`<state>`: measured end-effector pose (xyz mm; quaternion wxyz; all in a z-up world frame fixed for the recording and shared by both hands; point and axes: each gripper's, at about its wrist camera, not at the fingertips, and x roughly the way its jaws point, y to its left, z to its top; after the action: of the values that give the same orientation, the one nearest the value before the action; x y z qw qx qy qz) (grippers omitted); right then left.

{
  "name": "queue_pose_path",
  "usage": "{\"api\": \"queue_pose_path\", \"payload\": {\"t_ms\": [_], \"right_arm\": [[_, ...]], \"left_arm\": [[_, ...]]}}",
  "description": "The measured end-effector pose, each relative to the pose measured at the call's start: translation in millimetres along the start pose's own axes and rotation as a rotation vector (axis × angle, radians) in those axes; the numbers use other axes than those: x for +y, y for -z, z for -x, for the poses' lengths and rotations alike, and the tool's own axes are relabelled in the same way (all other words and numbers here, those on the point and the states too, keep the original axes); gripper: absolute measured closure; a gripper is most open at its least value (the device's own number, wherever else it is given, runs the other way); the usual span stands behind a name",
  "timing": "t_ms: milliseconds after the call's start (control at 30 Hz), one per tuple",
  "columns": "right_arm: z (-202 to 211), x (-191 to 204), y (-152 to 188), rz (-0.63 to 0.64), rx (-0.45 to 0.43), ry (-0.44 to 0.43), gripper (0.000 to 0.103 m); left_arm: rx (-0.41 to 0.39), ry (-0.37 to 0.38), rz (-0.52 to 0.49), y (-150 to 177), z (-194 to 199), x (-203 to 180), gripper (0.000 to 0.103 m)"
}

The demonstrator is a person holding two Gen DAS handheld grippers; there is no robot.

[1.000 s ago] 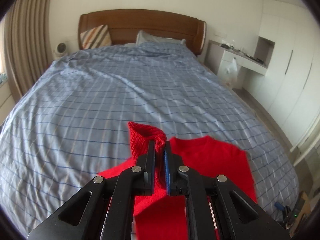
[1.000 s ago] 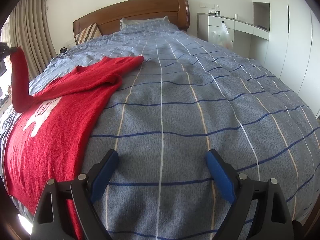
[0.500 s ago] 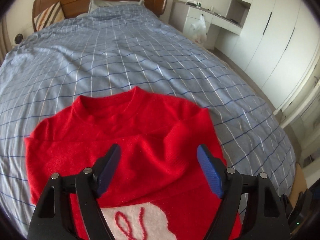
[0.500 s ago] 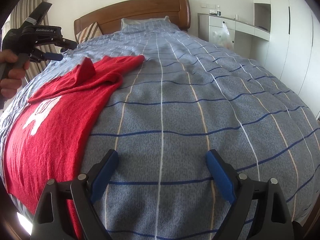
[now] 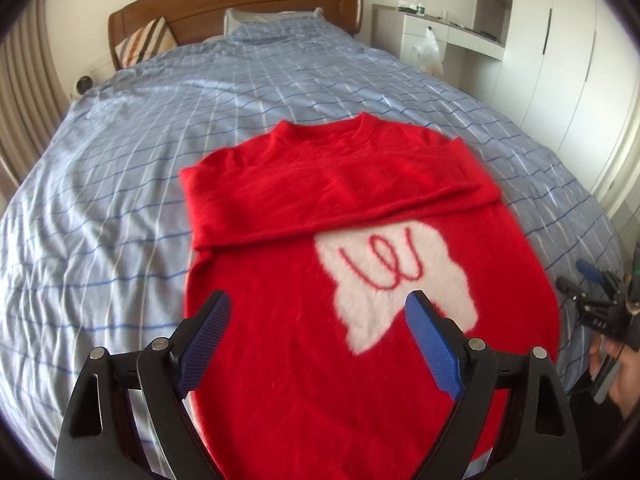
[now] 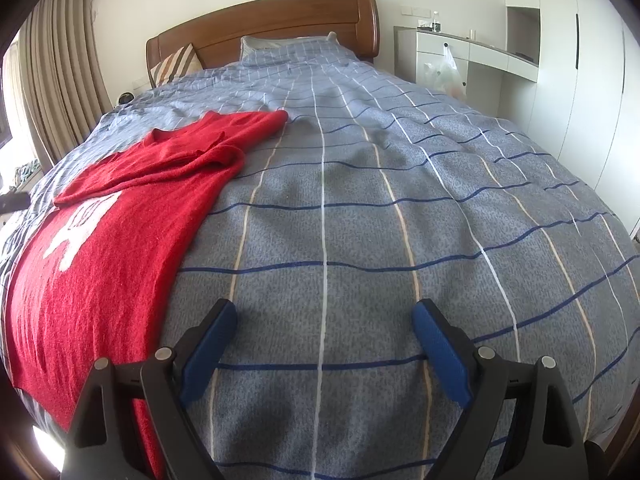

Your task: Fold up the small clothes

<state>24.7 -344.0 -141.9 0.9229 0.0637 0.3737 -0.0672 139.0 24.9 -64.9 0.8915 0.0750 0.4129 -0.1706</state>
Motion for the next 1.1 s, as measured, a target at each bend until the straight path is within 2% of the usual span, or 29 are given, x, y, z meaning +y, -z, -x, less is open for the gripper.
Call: {"api": "queue_pose_path", "payload": {"t_ms": [167, 367, 567, 633, 767, 867, 933, 1000, 1100], "right_arm": [[0, 1, 0, 0.004, 0.0, 0.005, 0.013], [0, 3, 2, 0.013, 0.0, 0.013, 0.013], [1, 2, 3, 0.011, 0.001, 0.009, 0.013], [1, 2, 3, 0.011, 0.001, 0.008, 0.012], [1, 3, 3, 0.015, 0.001, 0.011, 0.011], [0, 3, 2, 0.015, 0.002, 0.011, 0.011], [0, 4, 3, 0.017, 0.003, 0.013, 0.01], [-2, 5, 2, 0.023, 0.003, 0.015, 0.009], [-2, 5, 2, 0.024, 0.004, 0.016, 0.009]], "left_arm": [[0.039, -0.021, 0.105, 37, 8, 29, 0.013], [0.051, -0.048, 0.154, 46, 6, 49, 0.013], [0.009, -0.05, 0.214, 2, -4, 84, 0.013], [-0.001, -0.001, 0.27, -19, -11, 102, 0.013], [0.023, 0.079, 0.346, -54, -38, 125, 0.013], [0.042, 0.079, 0.387, -75, -64, 134, 0.013], [0.085, 0.11, 0.397, -84, -85, 133, 0.013], [0.131, 0.144, 0.385, -89, -104, 126, 0.017], [0.171, 0.13, 0.329, -87, -120, 112, 0.044]]}}
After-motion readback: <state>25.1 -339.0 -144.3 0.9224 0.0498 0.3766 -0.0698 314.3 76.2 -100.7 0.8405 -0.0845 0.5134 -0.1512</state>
